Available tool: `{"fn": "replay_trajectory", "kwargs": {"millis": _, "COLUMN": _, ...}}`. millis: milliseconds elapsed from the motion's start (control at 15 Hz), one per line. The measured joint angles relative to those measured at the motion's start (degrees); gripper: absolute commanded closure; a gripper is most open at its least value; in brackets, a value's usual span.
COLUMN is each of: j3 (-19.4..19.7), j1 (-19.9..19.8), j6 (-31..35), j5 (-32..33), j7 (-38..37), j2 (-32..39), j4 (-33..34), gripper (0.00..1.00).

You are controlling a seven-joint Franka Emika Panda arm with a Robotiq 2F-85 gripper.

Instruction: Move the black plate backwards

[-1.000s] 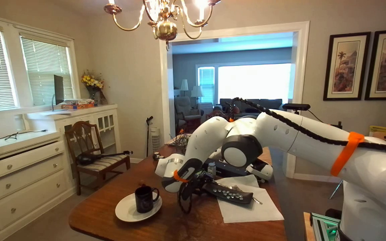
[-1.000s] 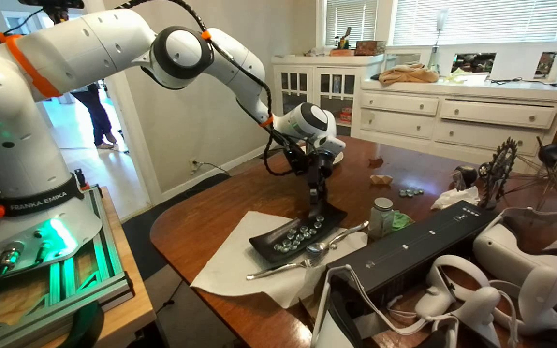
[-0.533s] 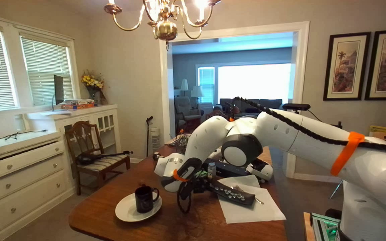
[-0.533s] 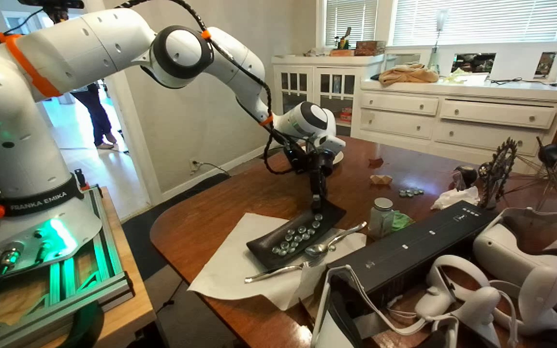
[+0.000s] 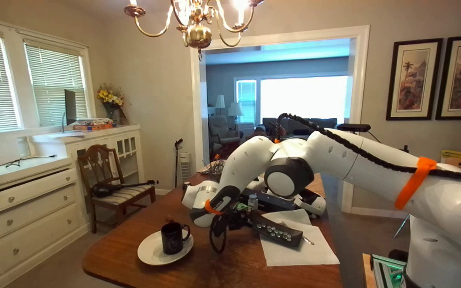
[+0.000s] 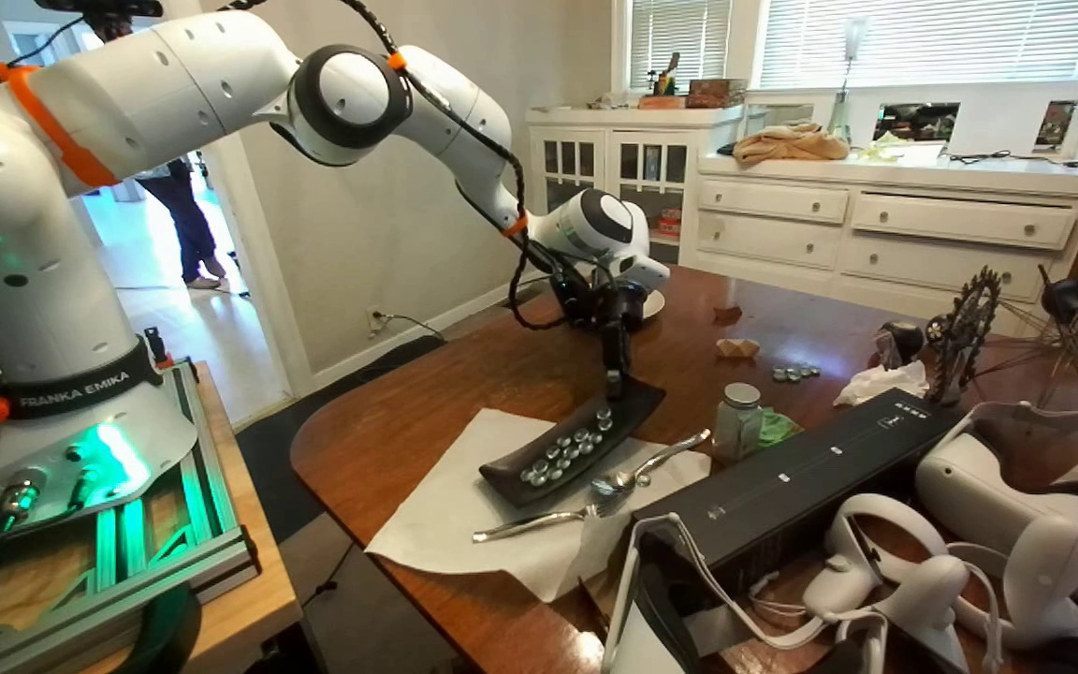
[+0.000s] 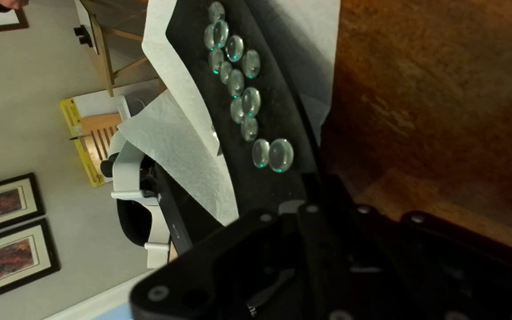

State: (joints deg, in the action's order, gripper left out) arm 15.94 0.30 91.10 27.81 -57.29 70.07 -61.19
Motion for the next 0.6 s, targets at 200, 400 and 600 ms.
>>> {"fn": "replay_trajectory", "kwargs": {"millis": 200, "j3": -0.2, "j1": 0.0, "j6": -0.1, "j5": -0.3, "j7": 7.0, "j2": -0.2, "j4": 0.3, "gripper": 0.98}}
{"fn": "replay_trajectory", "kwargs": {"millis": 400, "j3": -0.3, "j1": 0.0, "j6": -1.5, "j5": -0.8, "j7": 14.5, "j2": -0.2, "j4": 1.4, "gripper": 0.98}}
{"fn": "replay_trajectory", "kwargs": {"millis": 600, "j3": -0.1, "j1": 0.1, "j6": -4.7, "j5": -0.8, "j7": 19.3, "j2": -0.5, "j4": 4.1, "gripper": 0.98}}
